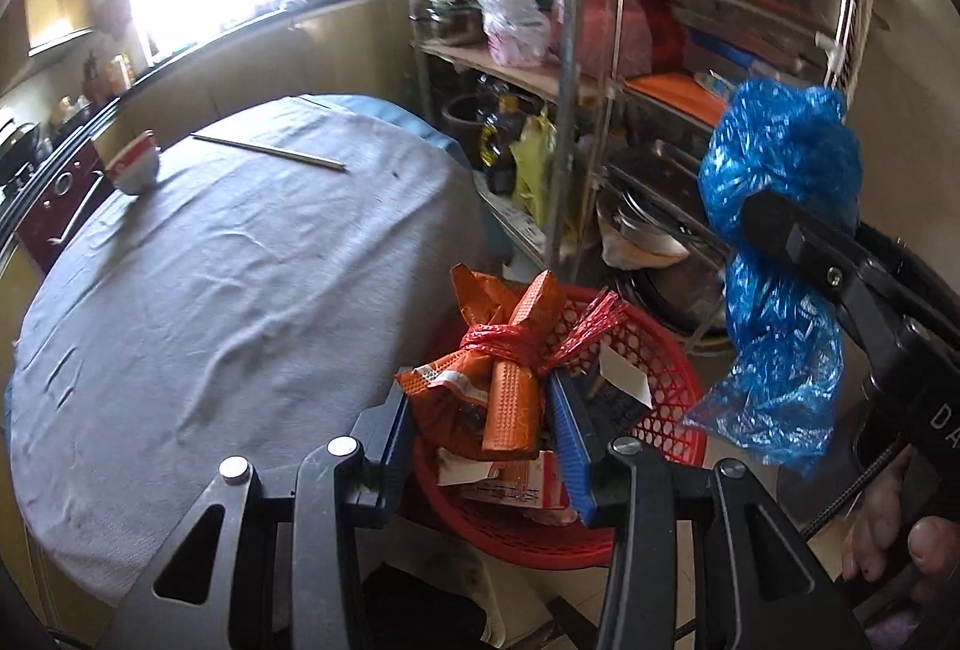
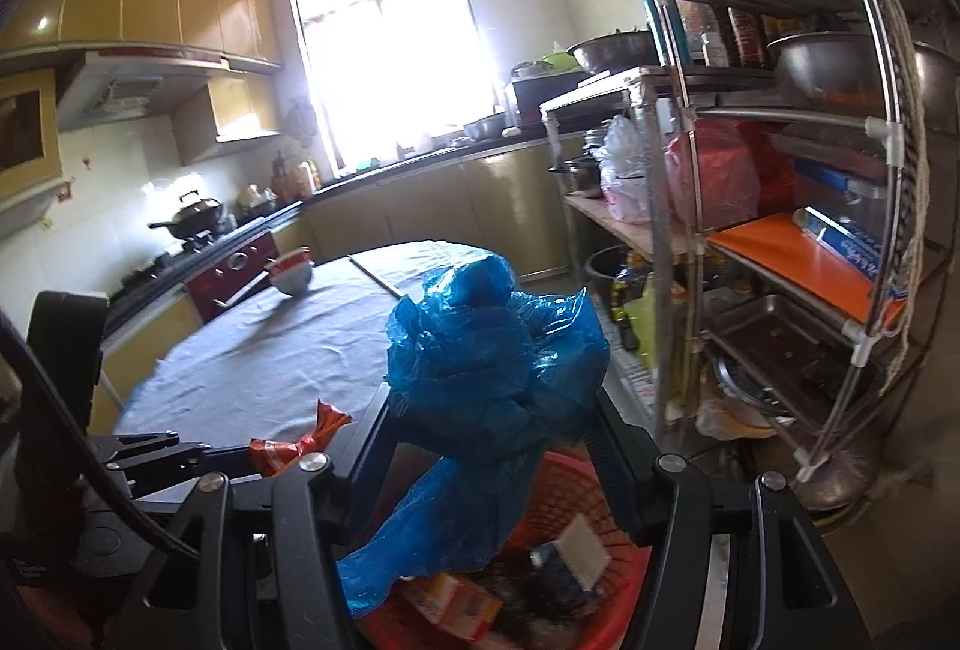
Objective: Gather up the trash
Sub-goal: 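Open the left tool over the red basket while the right tool releases the blue bag into it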
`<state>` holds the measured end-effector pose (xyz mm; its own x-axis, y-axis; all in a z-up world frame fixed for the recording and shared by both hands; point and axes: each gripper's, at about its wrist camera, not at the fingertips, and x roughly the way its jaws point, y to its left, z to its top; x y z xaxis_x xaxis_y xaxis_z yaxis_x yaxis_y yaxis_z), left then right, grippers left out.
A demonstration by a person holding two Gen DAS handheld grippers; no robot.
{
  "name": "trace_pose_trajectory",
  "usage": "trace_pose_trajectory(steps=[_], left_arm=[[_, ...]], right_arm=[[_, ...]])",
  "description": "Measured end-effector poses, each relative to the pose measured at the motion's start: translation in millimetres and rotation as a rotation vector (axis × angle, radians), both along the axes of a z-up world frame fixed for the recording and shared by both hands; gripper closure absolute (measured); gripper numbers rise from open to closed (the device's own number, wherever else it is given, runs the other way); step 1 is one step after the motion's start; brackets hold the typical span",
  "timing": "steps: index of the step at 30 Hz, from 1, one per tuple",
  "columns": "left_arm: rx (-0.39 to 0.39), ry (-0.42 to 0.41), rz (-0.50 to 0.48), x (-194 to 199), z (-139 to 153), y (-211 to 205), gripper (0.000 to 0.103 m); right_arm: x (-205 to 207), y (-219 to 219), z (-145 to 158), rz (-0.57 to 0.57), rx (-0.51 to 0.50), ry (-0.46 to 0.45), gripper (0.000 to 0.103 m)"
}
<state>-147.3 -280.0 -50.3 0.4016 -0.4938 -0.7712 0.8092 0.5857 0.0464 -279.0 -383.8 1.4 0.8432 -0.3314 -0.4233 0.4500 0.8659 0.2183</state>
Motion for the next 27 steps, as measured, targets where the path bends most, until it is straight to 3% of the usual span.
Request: trace_pose_trajectory(steps=[10, 21, 23, 27], left_arm=[[0.029, 0.038, -0.014, 6.1, -13.4, -14.6, 0.058], [0.044, 0.074, -0.010, 13.7, -23.4, -18.3, 0.056], [0.044, 0.103, -0.016, 18.2, -28.4, -19.5, 0.050], [0.038, 0.129, -0.022, 22.0, -34.3, -15.7, 0.047]], right_arm=[[-4.6, -11.4, -17.7, -0.028, -0.033, 0.036, 0.038], [7.6, -20.6, -41.9, 0.004, 0.086, 0.073, 0.035], [11.4, -24.8, -49.8, 0.004, 0.119, 0.085, 0.033], [14.8, -33.2, -63.7, -0.015, 0.172, 0.107, 0.032]])
